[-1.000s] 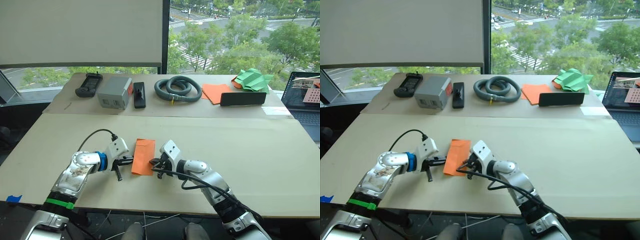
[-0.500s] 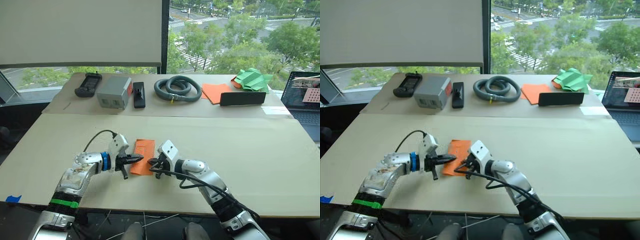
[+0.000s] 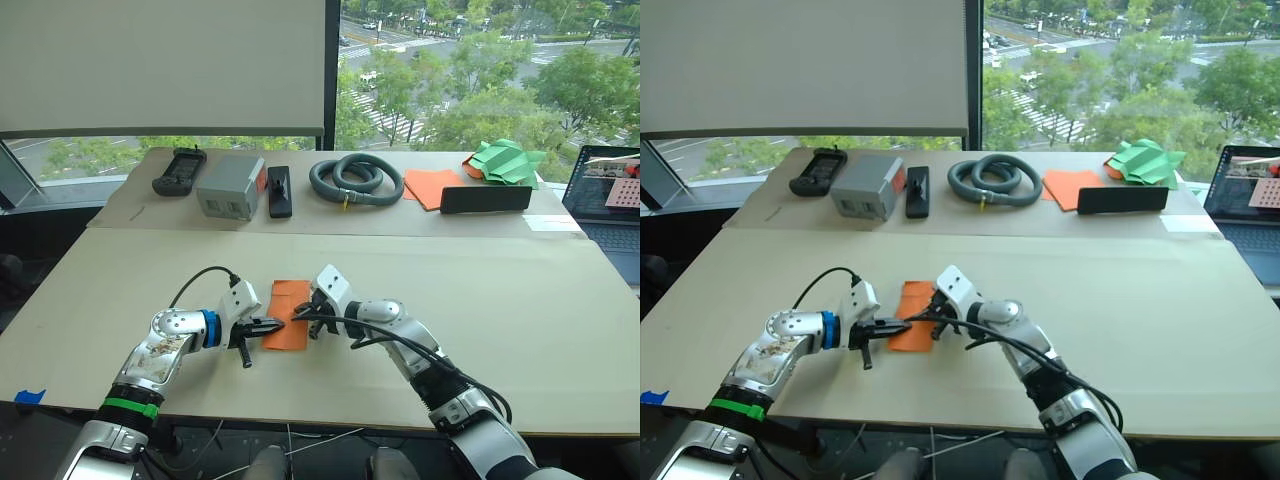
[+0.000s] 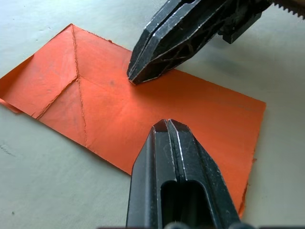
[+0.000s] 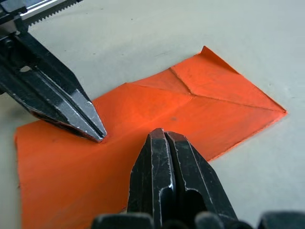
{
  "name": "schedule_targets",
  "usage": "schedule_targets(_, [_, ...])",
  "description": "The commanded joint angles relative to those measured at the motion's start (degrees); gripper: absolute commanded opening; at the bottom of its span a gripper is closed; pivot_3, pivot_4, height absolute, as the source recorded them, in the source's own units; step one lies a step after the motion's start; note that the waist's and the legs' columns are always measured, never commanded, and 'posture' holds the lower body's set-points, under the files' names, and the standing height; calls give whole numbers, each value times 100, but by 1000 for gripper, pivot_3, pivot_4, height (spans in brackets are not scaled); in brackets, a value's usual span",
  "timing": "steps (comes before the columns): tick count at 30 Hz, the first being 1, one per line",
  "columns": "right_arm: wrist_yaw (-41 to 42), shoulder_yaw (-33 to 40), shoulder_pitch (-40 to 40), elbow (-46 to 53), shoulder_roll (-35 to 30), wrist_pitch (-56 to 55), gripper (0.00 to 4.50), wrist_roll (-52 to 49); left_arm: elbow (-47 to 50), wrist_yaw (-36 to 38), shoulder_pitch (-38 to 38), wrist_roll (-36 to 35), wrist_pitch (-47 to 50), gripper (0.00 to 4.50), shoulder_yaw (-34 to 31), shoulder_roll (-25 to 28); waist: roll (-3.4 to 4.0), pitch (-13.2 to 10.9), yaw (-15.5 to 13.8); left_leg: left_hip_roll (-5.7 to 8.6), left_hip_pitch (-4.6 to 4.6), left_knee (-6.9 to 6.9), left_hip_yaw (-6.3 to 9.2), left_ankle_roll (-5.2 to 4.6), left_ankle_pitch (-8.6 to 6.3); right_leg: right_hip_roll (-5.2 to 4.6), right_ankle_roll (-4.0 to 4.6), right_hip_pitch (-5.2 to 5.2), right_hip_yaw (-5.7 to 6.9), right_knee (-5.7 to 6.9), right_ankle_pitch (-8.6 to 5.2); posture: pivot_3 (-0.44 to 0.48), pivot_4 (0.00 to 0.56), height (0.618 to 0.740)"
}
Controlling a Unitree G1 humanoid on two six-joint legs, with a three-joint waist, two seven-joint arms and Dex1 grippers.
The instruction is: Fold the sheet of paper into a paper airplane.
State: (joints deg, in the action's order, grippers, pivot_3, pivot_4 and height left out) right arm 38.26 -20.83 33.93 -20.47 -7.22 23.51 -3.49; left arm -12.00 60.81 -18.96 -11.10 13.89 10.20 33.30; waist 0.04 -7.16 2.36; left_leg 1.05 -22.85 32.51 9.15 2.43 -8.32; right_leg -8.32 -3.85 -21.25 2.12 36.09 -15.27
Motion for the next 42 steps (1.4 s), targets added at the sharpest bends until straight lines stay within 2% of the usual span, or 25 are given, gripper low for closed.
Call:
schedule_targets(1, [-92, 159, 249, -766, 13, -212, 23, 141, -65, 19, 237, 202, 146, 0, 182, 74, 5, 3, 9, 0, 2, 0, 0, 0, 0, 0, 0, 1, 0, 0, 0, 0, 150, 702])
schedule_targets(12, [-260, 613, 1408, -3004, 347, -1361, 23, 226, 281, -13, 446, 128, 338, 0, 89, 135, 9, 3, 26, 1, 11, -13, 0, -12, 7, 2, -15, 2, -4, 3, 9, 0, 150, 702])
schedule_targets(17, [-104, 634, 1441, -3239, 415, -1545, 23, 290, 351, -33, 474, 105, 385, 0, 40, 150, 10, 3, 27, 1, 18, -24, 0, -12, 7, 3, -14, 1, -6, 5, 8, 0, 150, 702])
schedule_targets(22, [132, 525, 1049, -2822, 441, -1428, 23, 368, 335, -31, 469, 119, 359, 0, 6, 153, 11, 5, 26, 1, 22, -27, -1, -12, 7, 3, -15, 2, -11, 5, 7, 0, 150, 702])
schedule_targets(28, [572, 160, 23, -1289, 239, -744, 23, 380, 295, -37, 392, 131, 359, 0, 30, 113, 15, 14, 16, 1, 31, -33, -1, -9, 6, 3, -19, 7, -15, 7, 0, 0, 150, 702])
schedule_targets(34, [1073, -452, -857, 329, -230, 158, 23, 412, 246, 0, 344, 140, 339, 0, 36, 135, 10, 30, 9, 1, 36, -33, -3, 1, -1, 0, 20, 14, -16, 8, -29, 0, 150, 702])
schedule_targets(42, [1390, -888, -1168, 1125, -623, 1031, 23, 366, 187, 44, 266, 160, 319, 0, 86, 121, 5, 34, -13, 1, 34, -33, -5, 10, -6, -6, 23, 13, -12, 5, -34, 0, 150, 702])
